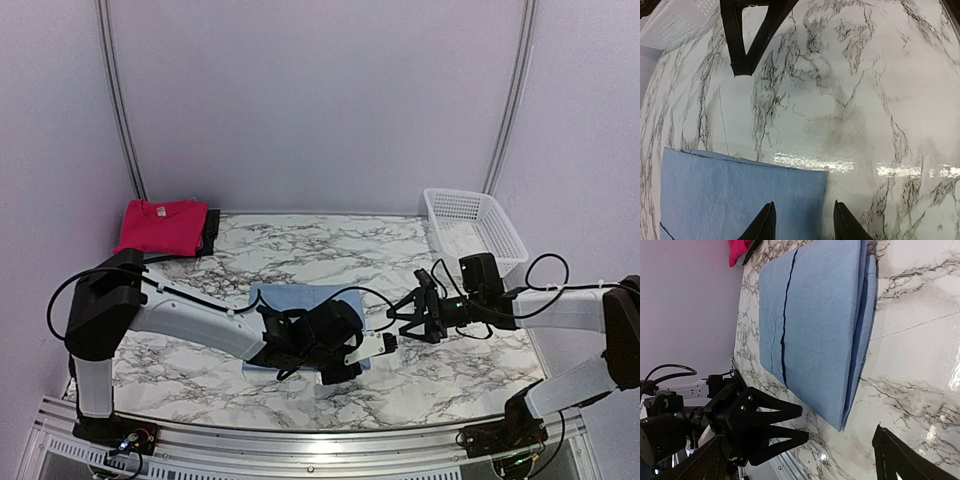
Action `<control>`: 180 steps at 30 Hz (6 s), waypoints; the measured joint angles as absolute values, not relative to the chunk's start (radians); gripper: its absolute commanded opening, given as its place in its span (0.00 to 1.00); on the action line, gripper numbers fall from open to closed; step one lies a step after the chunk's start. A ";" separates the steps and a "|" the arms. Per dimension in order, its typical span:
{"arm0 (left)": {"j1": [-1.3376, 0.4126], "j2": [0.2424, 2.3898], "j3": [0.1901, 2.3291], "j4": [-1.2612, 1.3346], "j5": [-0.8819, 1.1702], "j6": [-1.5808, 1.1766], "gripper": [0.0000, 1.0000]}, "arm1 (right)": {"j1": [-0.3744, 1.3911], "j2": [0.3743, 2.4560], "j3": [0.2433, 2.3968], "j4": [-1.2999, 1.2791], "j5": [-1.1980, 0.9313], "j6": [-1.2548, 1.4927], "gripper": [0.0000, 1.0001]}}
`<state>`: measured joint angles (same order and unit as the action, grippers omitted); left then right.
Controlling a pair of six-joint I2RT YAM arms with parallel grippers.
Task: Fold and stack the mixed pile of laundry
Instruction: Pick up the square-folded shirt from the center of the board, then pass from the left arm to the right, then turn over the square-folded shirt at the center of the board, then adjust the square-folded shirt at the center of the board.
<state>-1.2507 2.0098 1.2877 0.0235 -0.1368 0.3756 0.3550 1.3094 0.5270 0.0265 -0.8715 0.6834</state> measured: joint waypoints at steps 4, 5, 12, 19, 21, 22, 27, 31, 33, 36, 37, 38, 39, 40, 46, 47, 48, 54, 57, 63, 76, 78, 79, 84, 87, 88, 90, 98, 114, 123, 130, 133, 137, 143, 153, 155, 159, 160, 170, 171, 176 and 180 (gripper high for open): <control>-1.253 2.091 1.352 0.018 -0.136 0.398 0.35 | 0.355 1.309 0.519 0.020 -0.871 0.683 0.96; -1.253 2.109 1.363 0.017 -0.136 0.403 0.32 | 0.355 1.309 0.519 0.016 -0.871 0.682 0.96; -1.254 2.162 1.402 0.014 -0.134 0.432 0.01 | 0.355 1.328 0.519 0.014 -0.873 0.682 0.96; -1.254 2.120 1.386 0.007 -0.131 0.404 0.00 | 0.356 1.416 0.517 0.096 -0.888 0.754 0.98; -1.254 2.085 1.375 0.014 -0.132 0.390 0.00 | 0.364 1.445 0.517 0.141 -0.892 0.790 0.98; -1.254 2.070 1.371 0.018 -0.133 0.383 0.00 | 0.369 1.460 0.517 0.163 -0.892 0.809 0.98; -1.253 2.000 1.342 0.053 -0.131 0.357 0.00 | 0.426 1.536 0.522 0.264 -0.892 0.895 0.99; -1.253 1.966 1.306 0.073 -0.118 0.344 0.00 | 0.484 1.602 0.527 0.369 -0.897 0.986 0.99; -1.253 1.956 1.291 0.079 -0.108 0.340 0.00 | 0.503 1.640 0.540 0.414 -0.896 1.028 0.98; -1.254 1.945 1.272 0.089 -0.099 0.339 0.00 | 0.521 1.694 0.573 0.457 -0.888 1.075 0.95; -1.254 1.939 1.261 0.094 -0.094 0.339 0.00 | 0.527 1.718 0.588 0.479 -0.886 1.094 0.92; -1.254 1.935 1.254 0.099 -0.089 0.339 0.00 | 0.531 1.734 0.598 0.495 -0.884 1.108 0.88; -1.254 1.929 1.246 0.102 -0.086 0.340 0.00 | 0.537 1.754 0.609 0.516 -0.883 1.127 0.85; -1.254 1.923 1.238 0.105 -0.084 0.340 0.00 | 0.543 1.774 0.620 0.537 -0.882 1.142 0.82; -1.256 1.901 1.222 0.115 -0.074 0.352 0.00 | 0.582 1.866 0.666 0.611 -0.881 1.219 0.47; -1.257 1.898 1.219 0.118 -0.071 0.356 0.00 | 0.586 1.873 0.667 0.617 -0.881 1.231 0.41; -1.258 1.896 1.216 0.121 -0.069 0.356 0.00 | 0.588 1.881 0.669 0.627 -0.882 1.239 0.36; -1.264 1.890 1.188 0.139 -0.060 0.365 0.23 | 0.591 1.908 0.673 0.636 -0.883 1.258 0.01; -1.266 1.884 1.184 0.135 -0.066 0.359 0.65 | 0.591 1.905 0.684 0.579 -0.878 1.223 0.00; -1.268 1.800 1.187 0.075 -0.142 0.247 0.99 | 0.584 1.812 0.791 0.162 -0.828 0.958 0.00; -1.220 1.576 1.147 -0.047 -0.237 -0.072 0.99 | 0.397 1.414 0.889 -0.666 -0.550 0.409 0.00; -1.200 1.566 1.123 -0.076 -0.227 -0.104 0.99 | 0.382 1.377 0.965 -0.792 -0.463 0.358 0.00; -1.191 1.559 1.113 -0.089 -0.224 -0.116 0.99 | 0.380 1.371 1.016 -0.850 -0.416 0.334 0.00; -1.151 1.429 1.016 -0.155 -0.219 -0.181 0.99 | 0.377 1.416 1.322 -1.143 -0.096 0.260 0.00; -1.128 1.295 0.943 -0.179 -0.221 -0.213 0.99 | 0.369 1.438 1.466 -1.244 0.065 0.253 0.00; -1.118 1.247 0.921 -0.191 -0.220 -0.223 0.99 | 0.368 1.442 1.486 -1.260 0.091 0.253 0.00; -1.096 1.158 0.883 -0.211 -0.223 -0.239 0.99 | 0.384 1.468 1.522 -1.299 0.144 0.258 0.00; -1.046 0.963 0.797 -0.305 -0.255 -0.274 0.99 | 0.712 1.938 1.739 -1.341 0.165 0.311 0.00; -1.024 0.895 0.746 -0.351 -0.295 -0.383 0.99 | 1.046 2.475 2.231 -1.105 -0.266 0.487 0.78; -1.011 0.958 0.722 -0.339 -0.198 -0.490 0.79 | 0.946 2.005 1.753 -0.661 -0.464 0.533 0.77; -1.011 1.254 0.744 -0.181 -0.010 -0.539 0.44 | 0.655 1.692 1.334 -0.363 -0.569 0.508 0.62; -1.010 1.431 0.793 -0.115 0.059 -0.561 0.35 | 0.620 1.779 1.274 -0.341 -0.605 0.459 0.53; -0.986 1.605 0.853 -0.046 0.129 -0.601 0.29 | 0.631 1.907 1.242 -0.341 -0.651 0.389 0.52; -0.877 1.737 0.868 0.021 0.205 -0.640 0.28 | 0.633 1.904 1.092 -0.309 -0.707 0.329 0.51; -0.702 1.692 0.792 0.138 0.303 -0.683 0.33 | 0.632 1.799 1.003 -0.332 -0.789 0.273 0.54; -0.700 1.655 0.791 0.142 0.307 -0.685 0.34 | 0.601 1.775 1.051 -0.359 -0.796 0.254 0.54; -0.699 1.635 0.853 0.146 0.298 -0.665 0.34 | 0.496 1.741 1.161 -0.380 -0.786 0.204 0.53; -0.696 1.641 0.877 0.141 0.296 -0.661 0.35 | 0.468 1.744 1.193 -0.393 -0.777 0.184 0.53; -0.633 1.735 1.000 0.079 0.257 -0.596 0.46 | 0.402 1.929 1.349 -0.571 -0.659 -0.003 0.54; -0.630 1.742 1.000 0.073 0.255 -0.595 0.46 | 0.402 1.942 1.347 -0.578 -0.656 -0.009 0.53; -0.614 1.805 0.995 0.069 0.255 -0.590 0.31 | 0.402 1.982 1.315 -0.585 -0.662 -0.027 0.47; -0.599 1.863 0.978 0.076 0.266 -0.588 0.18 | 0.402 2.017 1.310 -0.585 -0.673 -0.033 0.44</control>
<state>-0.5991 1.8633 0.9779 0.0757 0.2665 -0.5880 0.4019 2.0167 1.3102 -0.5854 -0.6727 -0.0334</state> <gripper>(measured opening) 0.253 0.457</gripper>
